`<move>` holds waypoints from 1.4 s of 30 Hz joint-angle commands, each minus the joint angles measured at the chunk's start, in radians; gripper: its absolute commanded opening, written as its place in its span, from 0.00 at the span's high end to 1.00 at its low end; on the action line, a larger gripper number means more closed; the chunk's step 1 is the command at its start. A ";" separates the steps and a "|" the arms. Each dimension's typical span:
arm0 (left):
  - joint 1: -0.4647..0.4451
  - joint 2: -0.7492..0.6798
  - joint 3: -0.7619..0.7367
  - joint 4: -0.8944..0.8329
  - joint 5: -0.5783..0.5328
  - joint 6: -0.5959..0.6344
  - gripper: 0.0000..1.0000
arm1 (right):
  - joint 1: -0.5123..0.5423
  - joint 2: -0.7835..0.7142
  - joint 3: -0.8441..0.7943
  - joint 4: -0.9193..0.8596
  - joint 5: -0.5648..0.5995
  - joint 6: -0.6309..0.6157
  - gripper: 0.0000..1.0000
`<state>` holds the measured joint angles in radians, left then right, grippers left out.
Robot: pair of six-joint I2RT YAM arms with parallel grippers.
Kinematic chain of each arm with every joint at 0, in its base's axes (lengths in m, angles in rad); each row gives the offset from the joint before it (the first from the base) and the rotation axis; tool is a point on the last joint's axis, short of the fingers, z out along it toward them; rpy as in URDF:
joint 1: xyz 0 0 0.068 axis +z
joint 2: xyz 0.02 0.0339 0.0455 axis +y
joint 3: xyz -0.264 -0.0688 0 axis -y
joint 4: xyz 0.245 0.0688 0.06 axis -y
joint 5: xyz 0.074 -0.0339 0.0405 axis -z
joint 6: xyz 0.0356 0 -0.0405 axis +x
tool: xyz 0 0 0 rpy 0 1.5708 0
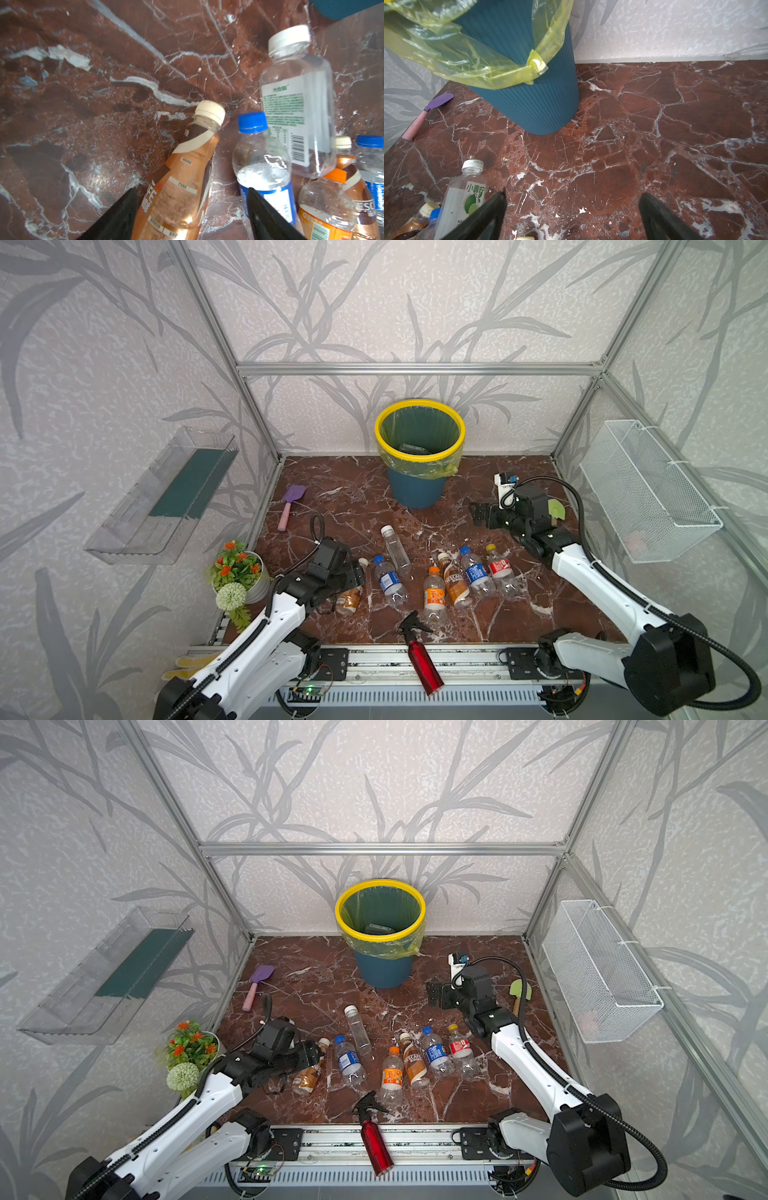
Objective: Throw the plastic bottles in the bin
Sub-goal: 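Grasp the brown coffee bottle with the left gripper while the right arm withdraws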
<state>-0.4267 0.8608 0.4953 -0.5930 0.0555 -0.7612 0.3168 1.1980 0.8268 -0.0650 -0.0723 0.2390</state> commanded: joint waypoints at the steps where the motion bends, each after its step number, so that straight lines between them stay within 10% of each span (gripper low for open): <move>1: -0.021 0.015 -0.026 -0.007 0.011 -0.036 0.19 | -0.005 -0.002 -0.015 0.035 -0.001 0.005 0.00; 26: -0.093 0.225 -0.011 0.034 -0.077 0.009 0.47 | -0.025 0.070 -0.049 0.056 -0.018 0.012 0.01; 42: -0.092 -0.034 0.118 0.047 -0.274 0.199 0.49 | -0.026 0.112 -0.076 0.059 0.009 0.015 0.02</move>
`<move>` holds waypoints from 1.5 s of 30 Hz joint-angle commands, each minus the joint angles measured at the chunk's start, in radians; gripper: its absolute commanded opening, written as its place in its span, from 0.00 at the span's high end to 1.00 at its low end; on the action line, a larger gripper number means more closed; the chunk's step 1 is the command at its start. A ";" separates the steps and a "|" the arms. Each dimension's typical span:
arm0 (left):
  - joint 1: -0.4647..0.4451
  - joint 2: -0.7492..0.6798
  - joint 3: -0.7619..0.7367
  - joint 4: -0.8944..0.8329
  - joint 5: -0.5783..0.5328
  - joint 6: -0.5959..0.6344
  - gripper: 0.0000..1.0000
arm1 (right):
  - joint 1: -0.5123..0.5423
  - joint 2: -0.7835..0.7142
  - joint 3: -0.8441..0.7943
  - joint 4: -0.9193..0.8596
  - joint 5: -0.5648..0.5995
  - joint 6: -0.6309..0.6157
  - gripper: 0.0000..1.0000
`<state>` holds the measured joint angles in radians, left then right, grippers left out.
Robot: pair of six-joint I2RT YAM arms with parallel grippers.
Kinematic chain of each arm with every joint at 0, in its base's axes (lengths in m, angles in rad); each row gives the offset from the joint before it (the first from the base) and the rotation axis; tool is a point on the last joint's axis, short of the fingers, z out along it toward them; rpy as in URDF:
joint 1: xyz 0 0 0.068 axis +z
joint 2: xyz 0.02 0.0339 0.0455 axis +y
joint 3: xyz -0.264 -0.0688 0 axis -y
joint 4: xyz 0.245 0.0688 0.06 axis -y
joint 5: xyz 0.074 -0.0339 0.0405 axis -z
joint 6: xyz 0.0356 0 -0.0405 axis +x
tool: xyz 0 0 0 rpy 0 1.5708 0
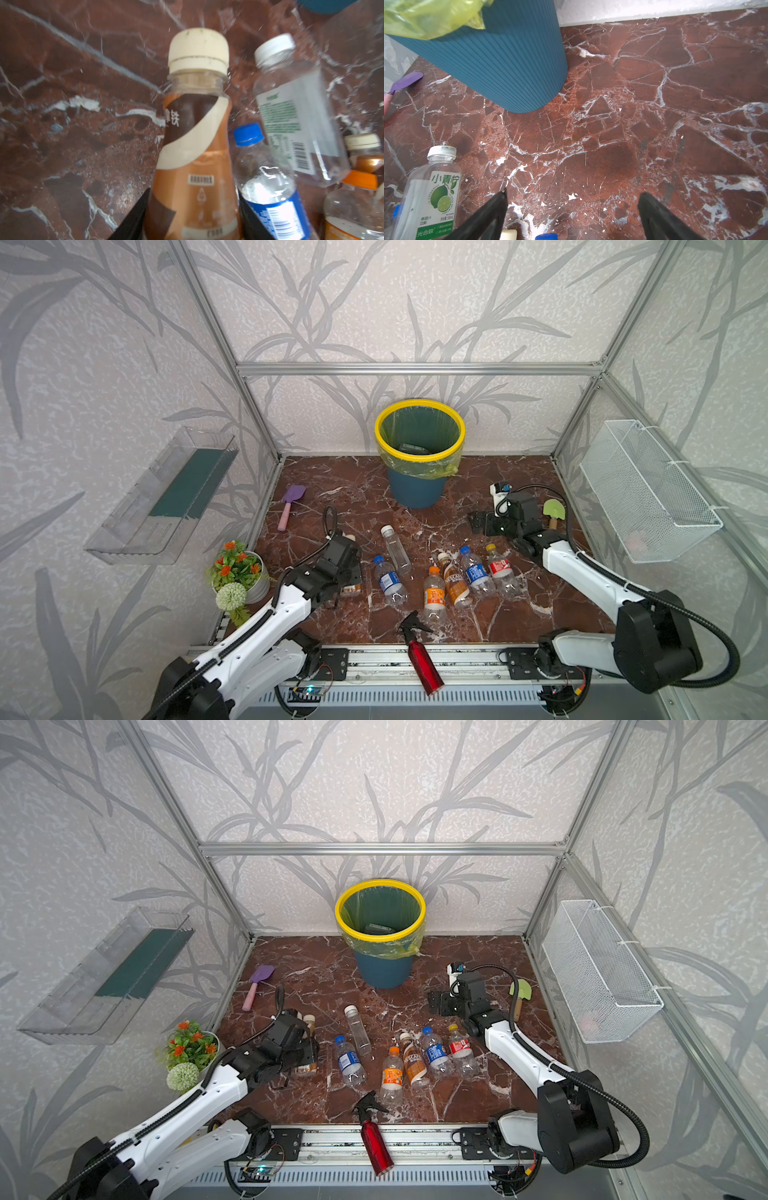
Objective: Throw the plastic bottles in the bin
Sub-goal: 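Grasp the brown coffee bottle with the left gripper while the right arm withdraws, then lift the brown coffee bottle over the bin and release it from the left gripper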
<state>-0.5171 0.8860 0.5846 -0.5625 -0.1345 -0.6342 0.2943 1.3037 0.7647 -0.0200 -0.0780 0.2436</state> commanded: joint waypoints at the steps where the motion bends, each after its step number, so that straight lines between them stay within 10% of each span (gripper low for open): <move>1: -0.002 -0.085 0.030 0.035 -0.090 0.094 0.49 | -0.004 0.006 -0.015 0.013 0.017 0.008 0.02; 10: -0.002 -0.171 0.147 0.396 -0.082 0.566 0.49 | -0.003 0.030 -0.034 0.026 -0.004 0.017 0.02; 19: 0.008 0.410 0.830 0.674 0.176 0.621 0.49 | 0.000 0.042 -0.077 0.146 -0.119 0.112 0.03; 24: 0.077 1.009 1.759 0.145 0.231 0.541 0.02 | 0.021 0.011 -0.091 0.163 -0.125 0.135 0.03; 28: 0.137 1.299 2.376 -0.317 0.284 0.474 0.01 | 0.023 -0.041 -0.116 0.127 -0.099 0.119 0.03; 31: 0.130 1.356 2.564 -0.511 0.244 0.525 0.01 | 0.022 -0.068 -0.118 0.088 -0.070 0.083 0.03; 38: 0.132 1.181 2.351 -0.662 0.196 0.648 0.01 | 0.019 -0.062 -0.057 0.040 -0.043 0.049 0.03; 45: 0.186 0.463 1.006 0.230 0.086 0.651 0.01 | 0.050 -0.037 -0.016 -0.003 -0.039 0.038 0.03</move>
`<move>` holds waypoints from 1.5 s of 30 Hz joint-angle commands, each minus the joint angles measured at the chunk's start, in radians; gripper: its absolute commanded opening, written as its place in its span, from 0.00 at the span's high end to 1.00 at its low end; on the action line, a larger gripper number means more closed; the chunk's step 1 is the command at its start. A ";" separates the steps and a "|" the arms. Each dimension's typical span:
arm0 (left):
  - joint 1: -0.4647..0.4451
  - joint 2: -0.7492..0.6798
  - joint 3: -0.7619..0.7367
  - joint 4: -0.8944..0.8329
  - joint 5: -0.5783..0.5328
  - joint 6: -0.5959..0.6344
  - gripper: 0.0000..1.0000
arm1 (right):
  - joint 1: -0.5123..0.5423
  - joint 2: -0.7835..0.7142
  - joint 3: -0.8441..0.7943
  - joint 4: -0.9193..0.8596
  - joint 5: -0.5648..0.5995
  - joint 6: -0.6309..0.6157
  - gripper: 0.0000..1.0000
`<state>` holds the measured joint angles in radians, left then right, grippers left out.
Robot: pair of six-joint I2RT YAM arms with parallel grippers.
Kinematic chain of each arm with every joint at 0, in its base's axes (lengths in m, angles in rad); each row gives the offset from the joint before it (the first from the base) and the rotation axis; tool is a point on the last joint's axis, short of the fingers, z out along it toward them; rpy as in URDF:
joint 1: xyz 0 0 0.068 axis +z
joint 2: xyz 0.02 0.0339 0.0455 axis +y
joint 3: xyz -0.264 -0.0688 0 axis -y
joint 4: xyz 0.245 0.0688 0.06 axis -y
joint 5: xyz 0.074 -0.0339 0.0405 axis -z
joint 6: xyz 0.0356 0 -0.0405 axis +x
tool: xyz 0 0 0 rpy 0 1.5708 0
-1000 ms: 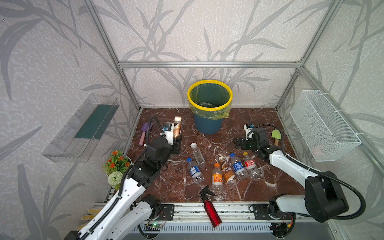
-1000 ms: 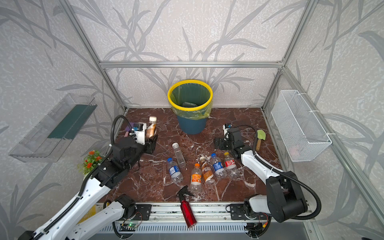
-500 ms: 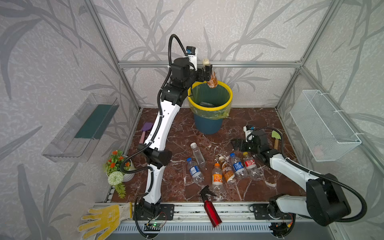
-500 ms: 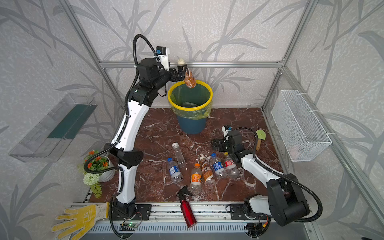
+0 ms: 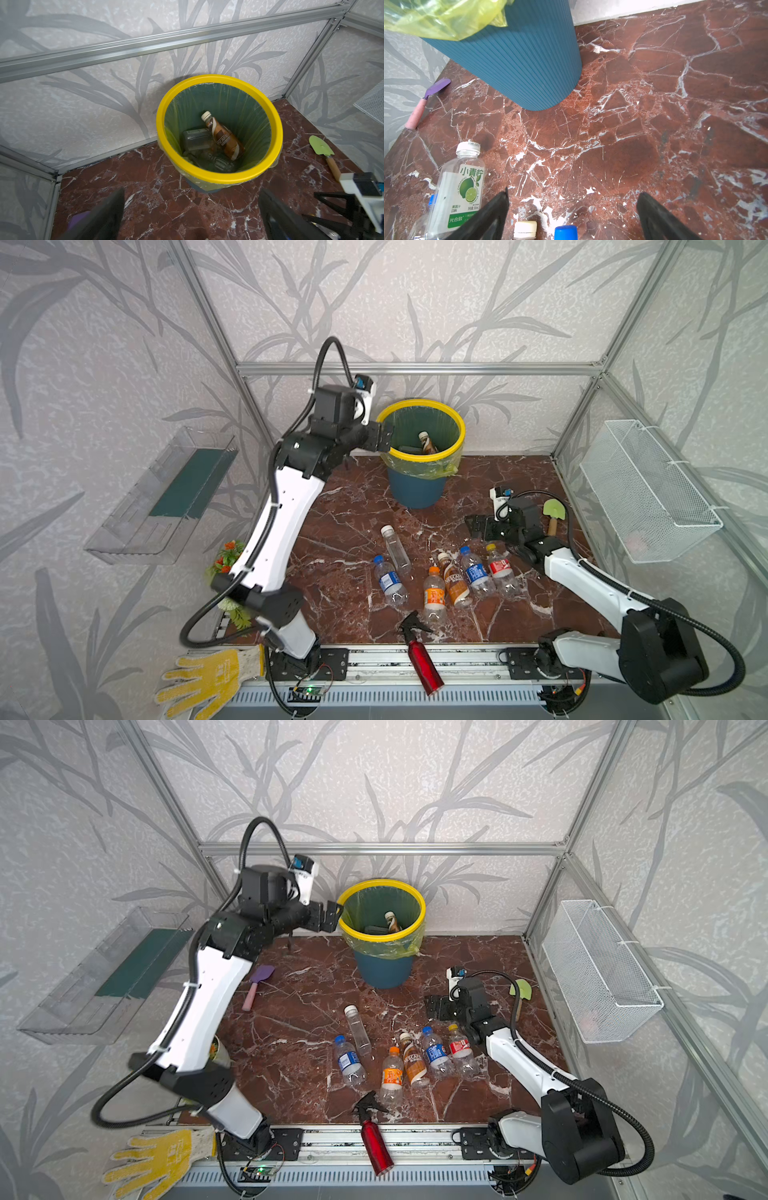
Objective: Throw the plastic bottles in the bin
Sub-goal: 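Lift the brown coffee bottle over the bin and release it from the left gripper, then grasp the white-capped clear bottle with the right gripper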
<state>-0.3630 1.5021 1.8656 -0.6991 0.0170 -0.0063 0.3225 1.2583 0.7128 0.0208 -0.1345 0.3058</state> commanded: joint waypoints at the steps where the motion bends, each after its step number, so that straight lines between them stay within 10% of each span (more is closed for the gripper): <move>1: 0.042 -0.219 -0.378 0.414 -0.089 0.015 0.01 | 0.042 0.007 0.043 -0.058 0.037 -0.039 0.03; 10: 0.053 -0.529 -0.844 0.397 -0.217 -0.001 0.01 | 0.288 0.104 0.163 -0.138 0.163 -0.063 0.03; 22: 0.062 -0.690 -1.106 0.394 -0.334 -0.240 0.01 | 0.544 0.386 0.387 -0.152 0.214 0.004 0.07; 45: 0.064 -0.728 -1.141 0.380 -0.365 -0.336 0.01 | 0.631 0.728 0.676 -0.275 0.269 0.010 0.31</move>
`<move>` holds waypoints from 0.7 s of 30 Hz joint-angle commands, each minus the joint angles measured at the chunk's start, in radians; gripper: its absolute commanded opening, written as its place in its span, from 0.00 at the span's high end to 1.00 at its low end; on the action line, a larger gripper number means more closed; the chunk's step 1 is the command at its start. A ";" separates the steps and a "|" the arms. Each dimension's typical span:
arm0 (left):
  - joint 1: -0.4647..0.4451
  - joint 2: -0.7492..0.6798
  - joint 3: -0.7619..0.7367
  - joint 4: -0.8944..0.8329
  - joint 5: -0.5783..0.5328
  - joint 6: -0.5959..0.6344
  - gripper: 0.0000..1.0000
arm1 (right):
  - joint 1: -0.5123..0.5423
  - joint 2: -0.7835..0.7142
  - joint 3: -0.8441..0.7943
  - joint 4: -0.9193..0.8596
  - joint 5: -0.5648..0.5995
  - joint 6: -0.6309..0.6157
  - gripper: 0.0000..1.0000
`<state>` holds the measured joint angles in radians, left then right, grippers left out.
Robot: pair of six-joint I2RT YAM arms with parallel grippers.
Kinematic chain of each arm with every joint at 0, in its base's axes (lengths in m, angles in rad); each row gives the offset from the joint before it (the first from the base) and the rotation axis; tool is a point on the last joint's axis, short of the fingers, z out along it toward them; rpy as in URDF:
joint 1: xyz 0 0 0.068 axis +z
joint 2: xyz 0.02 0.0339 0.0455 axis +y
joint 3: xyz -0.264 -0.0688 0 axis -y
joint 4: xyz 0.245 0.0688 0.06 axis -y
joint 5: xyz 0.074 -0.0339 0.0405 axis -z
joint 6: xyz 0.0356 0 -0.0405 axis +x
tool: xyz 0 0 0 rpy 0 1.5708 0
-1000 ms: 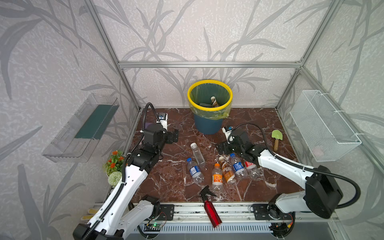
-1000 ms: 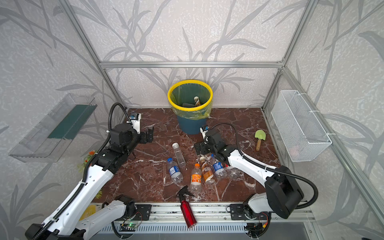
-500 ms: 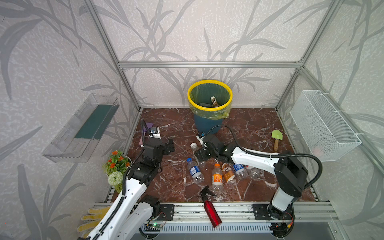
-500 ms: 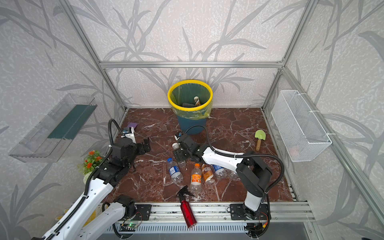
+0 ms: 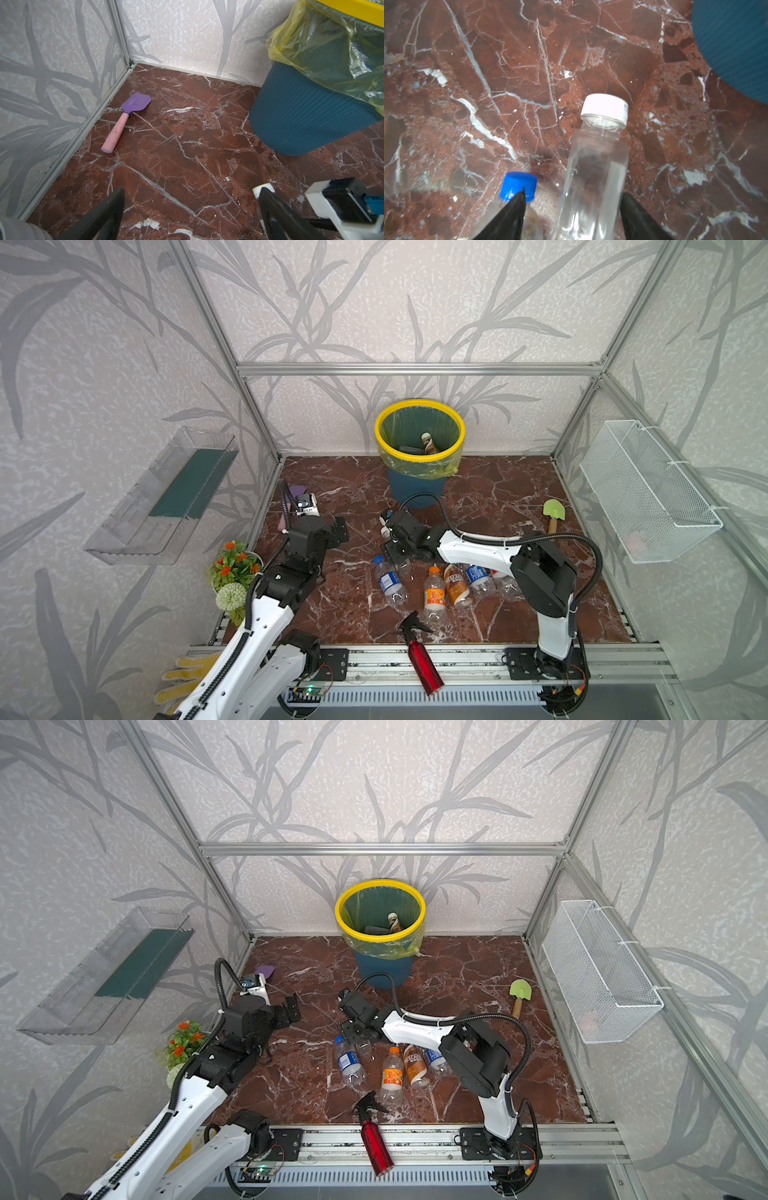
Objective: Throw the plastic bottles in the bin
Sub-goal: 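Grasp the white-capped clear bottle with the right gripper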
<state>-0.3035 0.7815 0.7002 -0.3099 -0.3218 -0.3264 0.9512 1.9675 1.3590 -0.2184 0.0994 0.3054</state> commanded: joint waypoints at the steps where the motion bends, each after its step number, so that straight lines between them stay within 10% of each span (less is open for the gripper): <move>1: 0.004 -0.008 0.025 -0.008 -0.026 -0.015 0.01 | 0.003 0.027 0.034 -0.041 0.044 0.014 0.34; 21: 0.006 0.012 0.026 -0.010 -0.010 -0.008 0.01 | -0.009 -0.030 0.003 -0.055 0.089 0.029 0.64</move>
<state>-0.3027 0.7910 0.7002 -0.3111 -0.3214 -0.3260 0.9489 2.0033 1.3762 -0.2596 0.1616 0.3275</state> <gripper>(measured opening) 0.991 0.375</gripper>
